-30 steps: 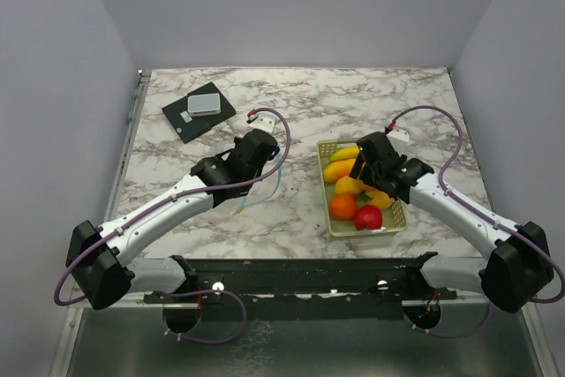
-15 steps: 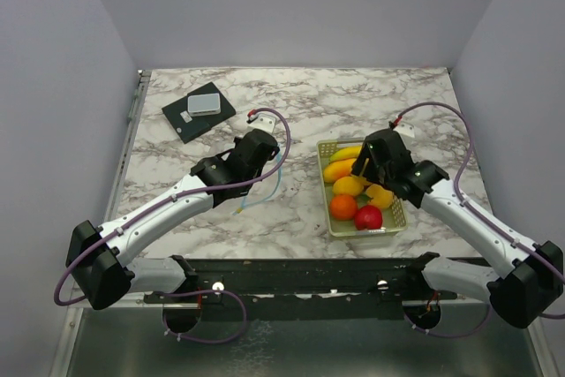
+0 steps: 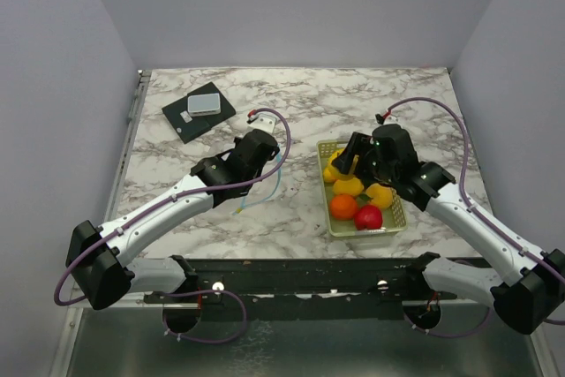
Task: Place the food in the zip-top bag and seal the zipper
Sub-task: Pick up the fake fruit from the bin, then place the fake fruit in the zipper food storage bag.
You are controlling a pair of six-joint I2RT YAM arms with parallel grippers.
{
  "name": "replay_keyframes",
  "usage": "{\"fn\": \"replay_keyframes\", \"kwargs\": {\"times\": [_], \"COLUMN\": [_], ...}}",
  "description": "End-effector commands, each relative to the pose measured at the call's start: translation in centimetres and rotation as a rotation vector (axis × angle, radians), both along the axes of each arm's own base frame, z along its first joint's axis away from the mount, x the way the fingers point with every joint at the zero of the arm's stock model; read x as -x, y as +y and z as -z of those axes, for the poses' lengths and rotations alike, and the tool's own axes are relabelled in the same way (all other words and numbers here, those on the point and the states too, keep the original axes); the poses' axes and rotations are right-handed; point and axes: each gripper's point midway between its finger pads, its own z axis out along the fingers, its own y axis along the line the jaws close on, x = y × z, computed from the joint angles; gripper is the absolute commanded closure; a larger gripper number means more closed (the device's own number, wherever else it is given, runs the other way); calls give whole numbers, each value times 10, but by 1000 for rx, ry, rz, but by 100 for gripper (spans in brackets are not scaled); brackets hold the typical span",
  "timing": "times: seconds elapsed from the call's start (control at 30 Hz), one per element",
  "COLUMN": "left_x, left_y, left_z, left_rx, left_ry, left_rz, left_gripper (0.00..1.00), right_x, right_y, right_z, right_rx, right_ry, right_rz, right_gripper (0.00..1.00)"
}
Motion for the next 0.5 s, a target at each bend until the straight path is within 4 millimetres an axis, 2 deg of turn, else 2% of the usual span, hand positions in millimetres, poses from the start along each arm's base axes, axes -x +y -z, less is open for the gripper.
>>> {"fn": "replay_keyframes", "kwargs": {"times": [0.0, 0.47], "left_x": [2, 2], "left_y": [-1, -2], "left_z": [-4, -5], "left_rx": [12, 19], "left_ry": [-14, -15], "left_rz": [11, 15], "left_gripper": [100, 100], "right_x": [1, 8], "right_y": [40, 124], "right_z": [-33, -51], "right_rx": [-121, -258], "right_ry": [-68, -90], "right_rz": [-139, -271], "right_gripper": [71, 71]}}
